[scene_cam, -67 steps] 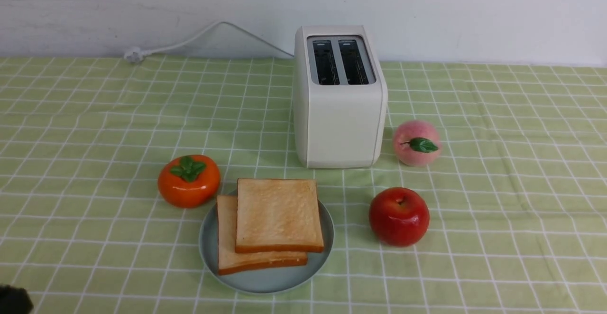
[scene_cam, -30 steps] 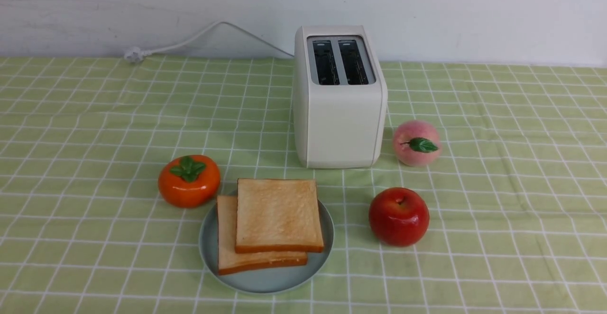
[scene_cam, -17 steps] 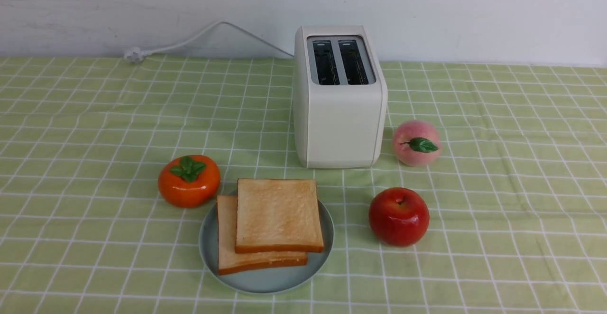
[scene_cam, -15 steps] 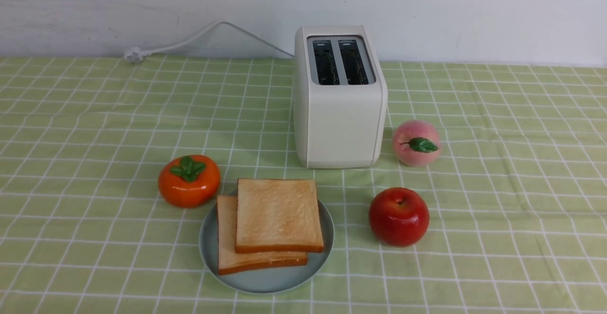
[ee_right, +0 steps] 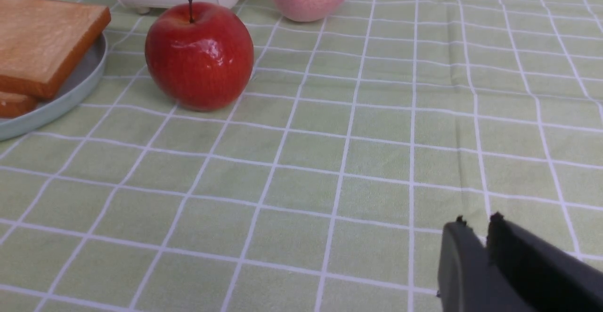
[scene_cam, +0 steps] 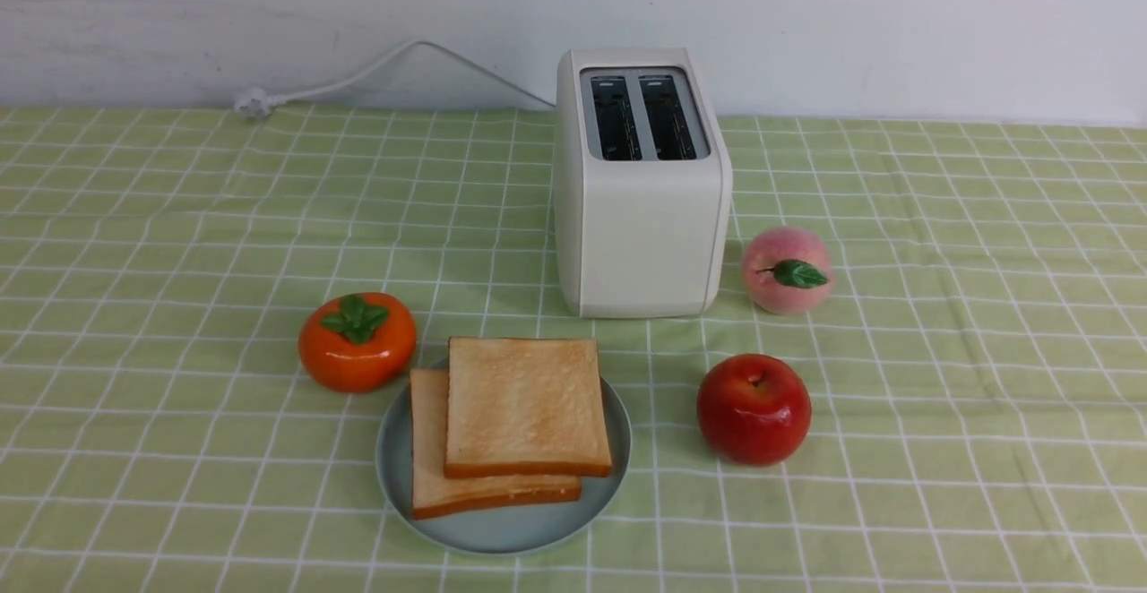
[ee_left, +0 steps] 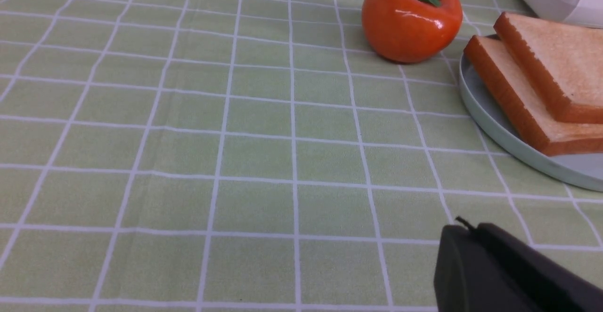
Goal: Take toasted bread from bread machine on green coffee tablecloth place on plate.
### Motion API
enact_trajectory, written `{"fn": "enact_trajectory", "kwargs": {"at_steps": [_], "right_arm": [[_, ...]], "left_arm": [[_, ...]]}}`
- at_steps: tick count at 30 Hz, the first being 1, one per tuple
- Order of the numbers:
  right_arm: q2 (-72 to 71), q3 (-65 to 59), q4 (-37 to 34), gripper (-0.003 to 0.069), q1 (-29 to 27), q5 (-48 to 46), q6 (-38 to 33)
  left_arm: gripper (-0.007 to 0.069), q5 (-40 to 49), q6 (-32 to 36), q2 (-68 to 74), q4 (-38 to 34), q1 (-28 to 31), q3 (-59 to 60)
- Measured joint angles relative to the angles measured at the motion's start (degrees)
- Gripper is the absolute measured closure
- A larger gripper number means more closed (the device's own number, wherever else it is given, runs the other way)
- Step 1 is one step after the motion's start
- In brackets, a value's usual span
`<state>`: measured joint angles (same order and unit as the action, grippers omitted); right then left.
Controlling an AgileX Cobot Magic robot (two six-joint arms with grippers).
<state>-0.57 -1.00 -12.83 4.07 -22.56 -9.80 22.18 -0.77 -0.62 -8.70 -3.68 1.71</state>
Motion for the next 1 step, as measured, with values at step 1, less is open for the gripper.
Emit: {"fn": "enact_trajectory", "kwargs": {"at_steps": [1], "right_arm": [[0.0,0.0,0.0,0.0574,0.0,0.0,0.0]], "left_arm": [[0.0624,0.0,0.0,0.0,0.0,0.0,0.0]]}}
